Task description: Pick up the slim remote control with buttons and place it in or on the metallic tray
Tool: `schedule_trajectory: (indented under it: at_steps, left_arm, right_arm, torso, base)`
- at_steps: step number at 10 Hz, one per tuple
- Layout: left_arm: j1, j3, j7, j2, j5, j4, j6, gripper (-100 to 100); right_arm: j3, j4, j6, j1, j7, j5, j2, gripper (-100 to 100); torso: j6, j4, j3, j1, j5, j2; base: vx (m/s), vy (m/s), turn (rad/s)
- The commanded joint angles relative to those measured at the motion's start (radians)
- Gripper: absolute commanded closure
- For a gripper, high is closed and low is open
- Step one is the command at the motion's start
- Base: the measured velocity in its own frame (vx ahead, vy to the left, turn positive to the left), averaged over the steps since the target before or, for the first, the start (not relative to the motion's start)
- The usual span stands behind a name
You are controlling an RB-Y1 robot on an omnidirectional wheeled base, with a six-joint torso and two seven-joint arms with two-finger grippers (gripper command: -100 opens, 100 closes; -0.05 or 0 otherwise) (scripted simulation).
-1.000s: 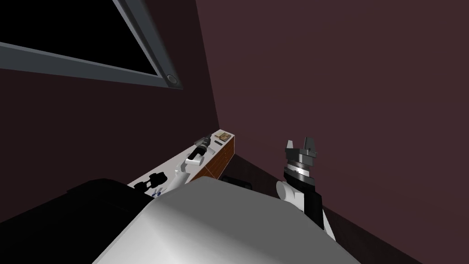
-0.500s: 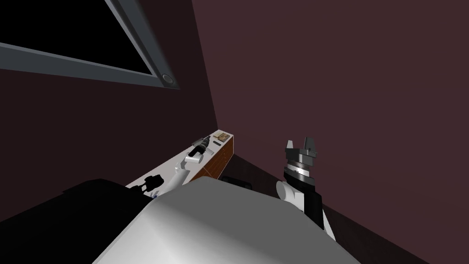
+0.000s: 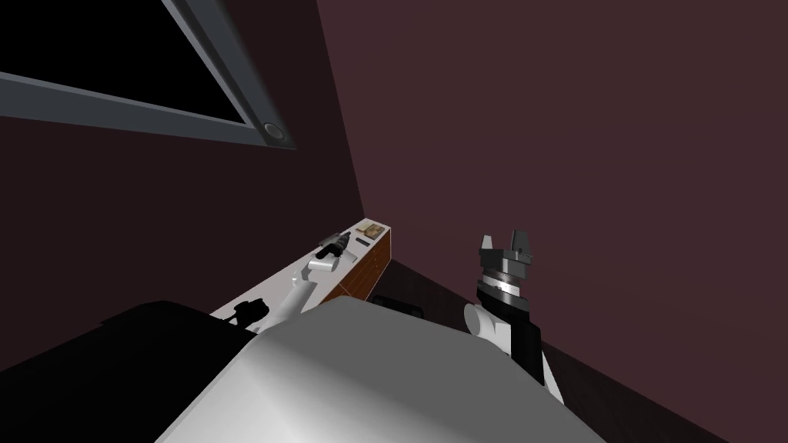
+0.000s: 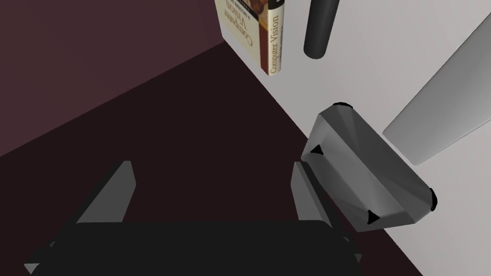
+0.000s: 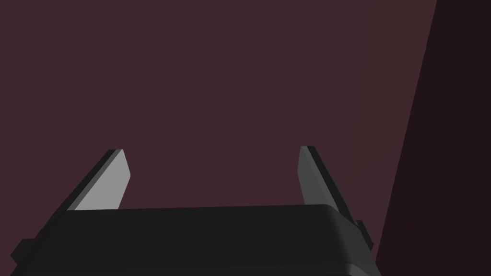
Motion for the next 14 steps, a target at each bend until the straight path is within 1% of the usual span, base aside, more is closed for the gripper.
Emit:
schedule_trajectory:
  at_steps: [1, 2, 3, 4, 5, 6, 7, 8, 9, 10, 11, 12, 13, 14]
  left_arm:
    - [-0.010, 0.009, -0.018, 0.014, 0.022, 0.038, 0.050, -100]
    - [-0.010, 0.009, -0.018, 0.014, 0.022, 0.038, 0.077, -100]
    - [-0.021, 0.016, -0.035, 0.026, 0.044, 0.068, 0.114, -100]
    - [-0.021, 0.016, -0.035, 0.026, 0.044, 0.068, 0.139, -100]
    - [-0.032, 0.022, -0.053, 0.038, 0.066, 0.098, 0.168, -100]
    - [-0.032, 0.022, -0.053, 0.038, 0.066, 0.098, 0.193, -100]
    - [-0.032, 0.022, -0.053, 0.038, 0.066, 0.098, 0.201, -100]
    - [-0.042, 0.027, -0.071, 0.048, 0.091, 0.128, 0.237, -100]
    - [-0.042, 0.027, -0.071, 0.048, 0.091, 0.128, 0.263, -100]
    - [-0.052, 0.031, -0.091, 0.059, 0.116, 0.158, 0.295, -100]
    - [-0.052, 0.031, -0.091, 0.059, 0.116, 0.158, 0.323, -100]
    - [-0.061, 0.034, -0.110, 0.068, 0.142, 0.188, 0.350, -100]
    - [-0.061, 0.034, -0.110, 0.068, 0.142, 0.188, 0.374, -100]
    - [-0.061, 0.034, -0.110, 0.068, 0.142, 0.188, 0.388, -100]
  right_arm:
    - [0.000, 0.000, 0.000, 0.000, 0.000, 0.000, 0.000, 0]
    - [0.000, 0.000, 0.000, 0.000, 0.000, 0.000, 0.000, 0]
    - [0.000, 0.000, 0.000, 0.000, 0.000, 0.000, 0.000, 0]
    - [0.000, 0.000, 0.000, 0.000, 0.000, 0.000, 0.000, 0]
    - [0.000, 0.000, 0.000, 0.000, 0.000, 0.000, 0.000, 0]
    - [0.000, 0.000, 0.000, 0.000, 0.000, 0.000, 0.000, 0]
    - [0.000, 0.000, 0.000, 0.000, 0.000, 0.000, 0.000, 0]
    - [0.000, 0.000, 0.000, 0.000, 0.000, 0.000, 0.000, 0]
    - [0.000, 0.000, 0.000, 0.000, 0.000, 0.000, 0.000, 0]
    - [0.000, 0.000, 0.000, 0.000, 0.000, 0.000, 0.000, 0]
    - [0.000, 0.000, 0.000, 0.000, 0.000, 0.000, 0.000, 0]
    - [0.000, 0.000, 0.000, 0.000, 0.000, 0.000, 0.000, 0]
    - [0.000, 0.000, 0.000, 0.000, 0.000, 0.000, 0.000, 0]
    - [0.000, 0.000, 0.000, 0.000, 0.000, 0.000, 0.000, 0]
  torso:
    - [0.000, 0.000, 0.000, 0.000, 0.000, 0.000]
    - [0.000, 0.000, 0.000, 0.000, 0.000, 0.000]
    - [0.000, 0.000, 0.000, 0.000, 0.000, 0.000]
    - [0.000, 0.000, 0.000, 0.001, 0.000, -0.001]
    - [0.000, 0.000, 0.000, 0.000, 0.000, -0.001]
    - [0.000, 0.000, -0.001, 0.001, 0.000, -0.002]
    - [0.000, 0.000, -0.001, 0.000, 0.000, -0.001]
    - [0.000, 0.000, 0.000, 0.000, 0.000, 0.000]
    - [0.000, 0.000, 0.000, 0.001, 0.000, 0.000]
    - [0.000, 0.000, 0.000, 0.001, 0.000, 0.000]
    - [0.000, 0.000, -0.001, 0.001, 0.000, -0.001]
    - [0.000, 0.000, -0.001, 0.001, 0.000, -0.001]
    - [0.000, 0.000, -0.001, 0.001, 0.000, -0.002]
    - [0.000, 0.000, -0.001, 0.001, 0.000, -0.002]
  base:
    - [0.032, 0.001, -0.032]
    - [0.028, 0.005, -0.020]
    - [0.038, 0.010, -0.025]
    - [0.042, 0.008, -0.018]
    - [0.056, 0.013, -0.017]
    - [0.045, 0.009, -0.015]
    - [0.016, 0.004, 0.000]
    - [0.031, 0.013, -0.016]
    - [0.035, 0.014, -0.006]
    - [0.057, 0.020, -0.010]
    - [0.052, 0.020, -0.006]
    - [0.062, 0.024, -0.004]
    - [0.056, 0.019, -0.003]
    - [0.021, 0.007, 0.000]
